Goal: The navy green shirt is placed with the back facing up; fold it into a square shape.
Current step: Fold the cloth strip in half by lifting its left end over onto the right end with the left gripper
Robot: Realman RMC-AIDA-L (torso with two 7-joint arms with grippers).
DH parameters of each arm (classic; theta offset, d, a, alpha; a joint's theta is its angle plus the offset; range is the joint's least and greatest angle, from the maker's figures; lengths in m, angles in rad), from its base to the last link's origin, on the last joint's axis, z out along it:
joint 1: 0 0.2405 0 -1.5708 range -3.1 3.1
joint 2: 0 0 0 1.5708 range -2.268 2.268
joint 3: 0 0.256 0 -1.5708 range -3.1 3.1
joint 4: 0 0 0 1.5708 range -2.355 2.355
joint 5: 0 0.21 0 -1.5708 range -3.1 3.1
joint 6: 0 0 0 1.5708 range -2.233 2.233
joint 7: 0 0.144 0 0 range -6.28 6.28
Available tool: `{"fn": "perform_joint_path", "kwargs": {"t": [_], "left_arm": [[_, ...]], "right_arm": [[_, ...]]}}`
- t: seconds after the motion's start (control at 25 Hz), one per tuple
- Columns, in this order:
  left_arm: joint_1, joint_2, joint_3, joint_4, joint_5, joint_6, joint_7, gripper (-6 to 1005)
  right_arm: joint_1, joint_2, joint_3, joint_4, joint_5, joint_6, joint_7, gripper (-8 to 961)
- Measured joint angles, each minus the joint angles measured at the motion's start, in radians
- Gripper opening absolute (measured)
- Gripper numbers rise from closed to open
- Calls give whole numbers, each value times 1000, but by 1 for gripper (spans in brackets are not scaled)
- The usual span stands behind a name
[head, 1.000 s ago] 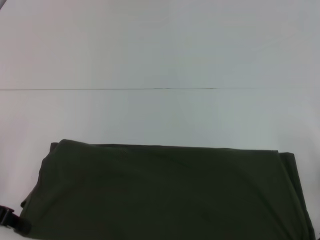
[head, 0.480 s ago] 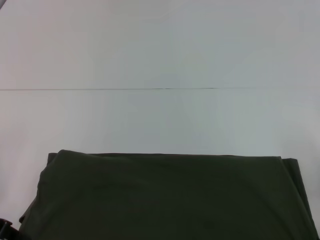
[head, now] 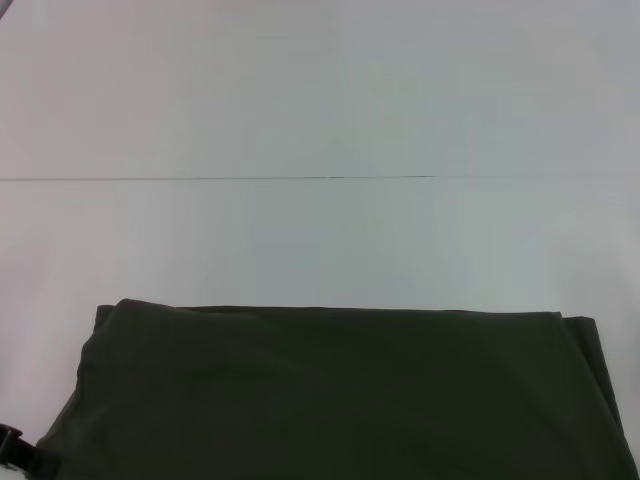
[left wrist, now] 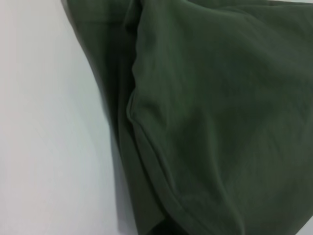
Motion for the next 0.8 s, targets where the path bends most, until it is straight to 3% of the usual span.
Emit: {"fn": "perform_joint_path", "kwargs": {"t": [0.28,0.4,0.56,0.72,0.8], "left_arm": [[1,-3,-2,3,-5,3,-14,14],[8,-8,-14,21,-12,4,-19,14],[15,-9,-39,47,-8,8,-47,22],[22,-1,-49,62,-2,19,-77,35],[22,0,-55,67,-2,23,-85,43]], "right_arm": [[1,-12,55,-82,6,-62,-14,351],[-1,-21,118,-126,6,-88,-34,475],[4,-29,245,-159,26,-115,-107,728],[-4,-28,313,-139,186,-113,-234,882],[-7,-21,314,-90,287,-107,-317,882]]}}
